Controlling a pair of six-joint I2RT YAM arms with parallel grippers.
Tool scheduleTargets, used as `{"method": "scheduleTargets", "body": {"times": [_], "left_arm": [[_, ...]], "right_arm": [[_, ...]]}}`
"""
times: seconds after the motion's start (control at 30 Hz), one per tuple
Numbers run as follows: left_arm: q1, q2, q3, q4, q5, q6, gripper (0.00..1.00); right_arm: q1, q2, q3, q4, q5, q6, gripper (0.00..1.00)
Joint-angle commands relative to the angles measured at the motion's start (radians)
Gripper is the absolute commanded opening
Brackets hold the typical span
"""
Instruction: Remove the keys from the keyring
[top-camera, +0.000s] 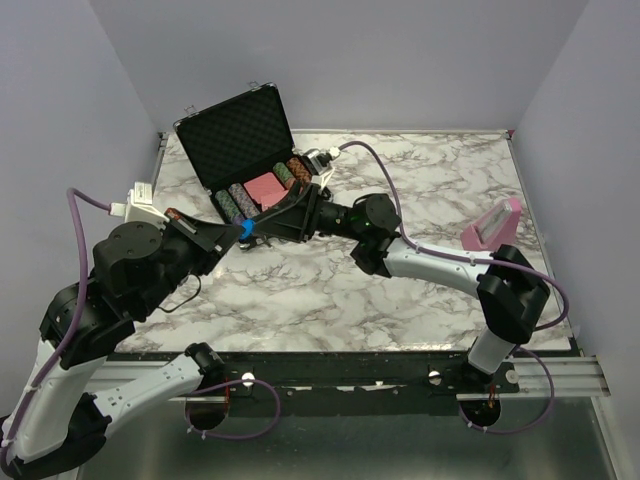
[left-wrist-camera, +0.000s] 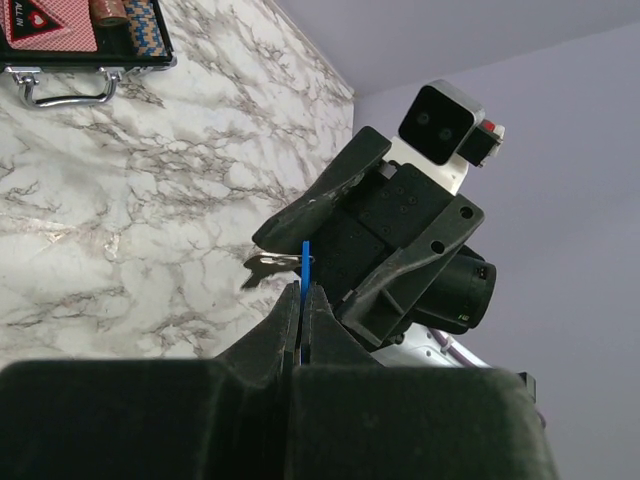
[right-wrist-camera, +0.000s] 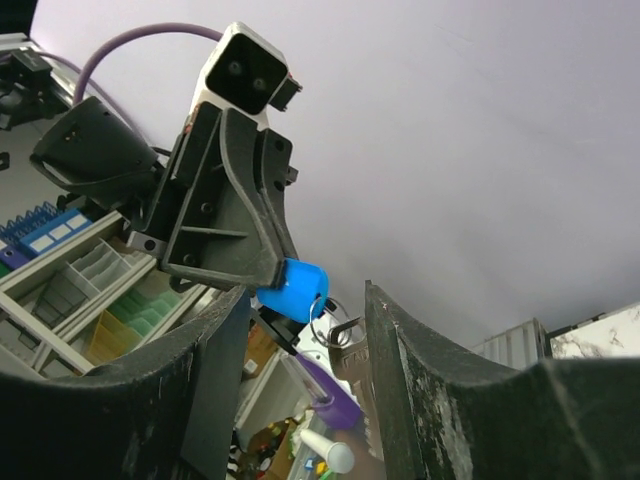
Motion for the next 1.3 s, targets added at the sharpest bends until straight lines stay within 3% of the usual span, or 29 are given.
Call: {"method": "scheduleTargets", "body": {"times": [0.0, 1.1, 1.27], "left_arm": [[0.004, -0.012, 0.013, 0.022, -0.014, -0.007, 0.00], [0.004, -0.058, -0.045, 0.039, -0.058, -0.013, 0.00], [0.004, -0.056, -0.047, 0.039, -0.061, -0.015, 0.00]], "right_arm": [[0.016, 0.024, 0.033, -0.035, -0.028, -0.035, 0.57], [0.024, -0.007, 0.042, -0.111, -0.022, -0.087, 0.46], [0.022, -0.005, 0.044, -0.112, -0.030, -0.089, 0.39]]}}
